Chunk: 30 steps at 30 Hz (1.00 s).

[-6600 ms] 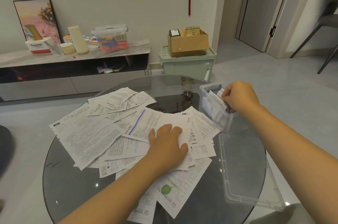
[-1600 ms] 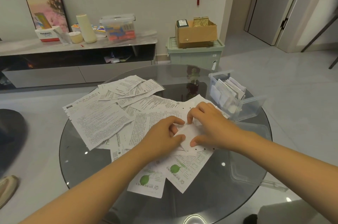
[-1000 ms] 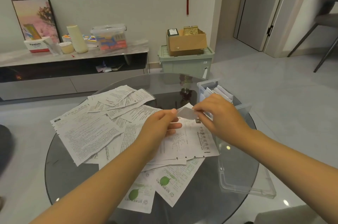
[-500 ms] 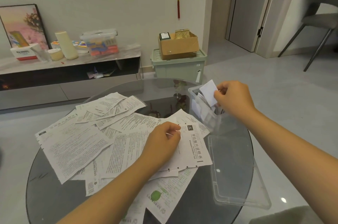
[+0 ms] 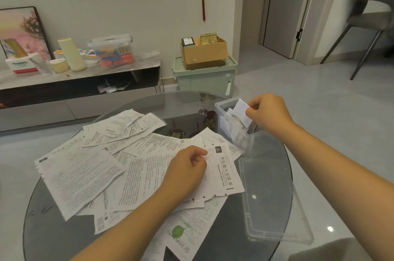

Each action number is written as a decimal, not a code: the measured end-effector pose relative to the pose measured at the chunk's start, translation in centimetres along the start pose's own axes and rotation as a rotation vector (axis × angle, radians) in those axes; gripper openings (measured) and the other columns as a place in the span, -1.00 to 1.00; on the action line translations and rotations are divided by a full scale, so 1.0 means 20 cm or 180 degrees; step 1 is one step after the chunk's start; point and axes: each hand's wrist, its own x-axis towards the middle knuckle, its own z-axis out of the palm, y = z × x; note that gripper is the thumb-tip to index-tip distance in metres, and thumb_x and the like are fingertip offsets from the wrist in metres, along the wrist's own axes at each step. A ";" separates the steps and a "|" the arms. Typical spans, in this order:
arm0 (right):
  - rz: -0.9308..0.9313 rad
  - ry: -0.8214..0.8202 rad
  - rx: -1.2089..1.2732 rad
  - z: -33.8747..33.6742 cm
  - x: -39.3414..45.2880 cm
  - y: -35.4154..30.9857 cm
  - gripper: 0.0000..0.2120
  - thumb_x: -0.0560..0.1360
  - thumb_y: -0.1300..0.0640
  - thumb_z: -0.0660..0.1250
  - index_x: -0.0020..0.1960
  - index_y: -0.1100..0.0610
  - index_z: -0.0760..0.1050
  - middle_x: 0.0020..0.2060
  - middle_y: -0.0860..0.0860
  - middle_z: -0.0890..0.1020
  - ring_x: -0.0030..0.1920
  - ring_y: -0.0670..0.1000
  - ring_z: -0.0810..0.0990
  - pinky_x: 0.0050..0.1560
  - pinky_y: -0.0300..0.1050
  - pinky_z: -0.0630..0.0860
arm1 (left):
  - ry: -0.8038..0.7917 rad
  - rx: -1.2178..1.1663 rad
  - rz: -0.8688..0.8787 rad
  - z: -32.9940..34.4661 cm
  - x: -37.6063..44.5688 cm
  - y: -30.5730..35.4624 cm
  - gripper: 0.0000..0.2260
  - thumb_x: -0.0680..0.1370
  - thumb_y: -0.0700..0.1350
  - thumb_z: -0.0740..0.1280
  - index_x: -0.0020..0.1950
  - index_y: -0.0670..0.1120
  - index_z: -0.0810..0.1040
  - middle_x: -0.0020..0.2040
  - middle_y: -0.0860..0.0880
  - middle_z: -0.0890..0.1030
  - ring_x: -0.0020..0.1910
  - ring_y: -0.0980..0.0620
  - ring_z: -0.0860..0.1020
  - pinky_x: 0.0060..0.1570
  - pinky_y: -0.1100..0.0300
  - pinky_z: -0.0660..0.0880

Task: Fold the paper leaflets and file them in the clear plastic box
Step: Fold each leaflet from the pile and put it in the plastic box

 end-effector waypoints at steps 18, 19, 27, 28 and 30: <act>0.0174 -0.0067 -0.0556 0.04 0.03 0.01 -0.86 0.40 0.27 0.26 -0.33 0.25 0.41 -0.42 0.14 0.46 -0.35 0.11 0.35 -0.43 -0.21 0.21 | 0.0019 0.0028 -0.0007 -0.01 0.00 -0.01 -0.80 0.60 -0.15 0.19 0.16 0.03 0.52 0.11 0.09 0.52 -0.08 0.22 0.47 -0.15 0.49 0.32; 0.0167 -0.0101 -0.0698 0.04 0.02 0.01 -0.89 0.40 0.26 0.26 -0.30 0.21 0.43 -0.40 0.12 0.46 -0.34 0.11 0.36 -0.42 -0.21 0.22 | 0.0017 0.0022 -0.0007 -0.01 0.00 -0.01 -0.80 0.60 -0.15 0.19 0.15 0.03 0.52 0.11 0.10 0.52 -0.07 0.22 0.47 -0.15 0.49 0.32; 0.0178 -0.0012 -0.0827 0.08 0.03 -0.02 -0.81 0.49 0.28 0.21 -0.28 0.12 0.34 -0.33 0.08 0.45 -0.27 0.15 0.40 -0.47 -0.22 0.18 | 0.0010 0.0009 0.0007 -0.01 -0.01 -0.01 -0.80 0.60 -0.17 0.19 0.15 0.03 0.53 0.04 0.13 0.52 -0.11 0.22 0.47 -0.19 0.49 0.32; 0.0158 -0.0015 -0.0845 0.08 0.04 -0.02 -0.87 0.49 0.27 0.21 -0.23 0.15 0.39 -0.30 0.10 0.48 -0.27 0.15 0.43 -0.47 -0.22 0.20 | 0.0004 0.0009 0.0013 -0.01 -0.01 -0.01 -0.80 0.59 -0.17 0.19 0.14 0.03 0.53 0.03 0.12 0.52 -0.11 0.22 0.47 -0.19 0.49 0.32; 0.0106 -0.0117 -0.0781 0.09 0.05 -0.03 -0.88 0.51 0.23 0.24 -0.18 0.21 0.49 -0.28 0.14 0.56 -0.26 0.17 0.53 -0.41 -0.20 0.39 | -0.0007 0.0007 0.0027 -0.01 -0.01 -0.02 -0.80 0.59 -0.18 0.19 0.13 0.03 0.53 0.01 0.13 0.52 -0.12 0.22 0.47 -0.18 0.48 0.33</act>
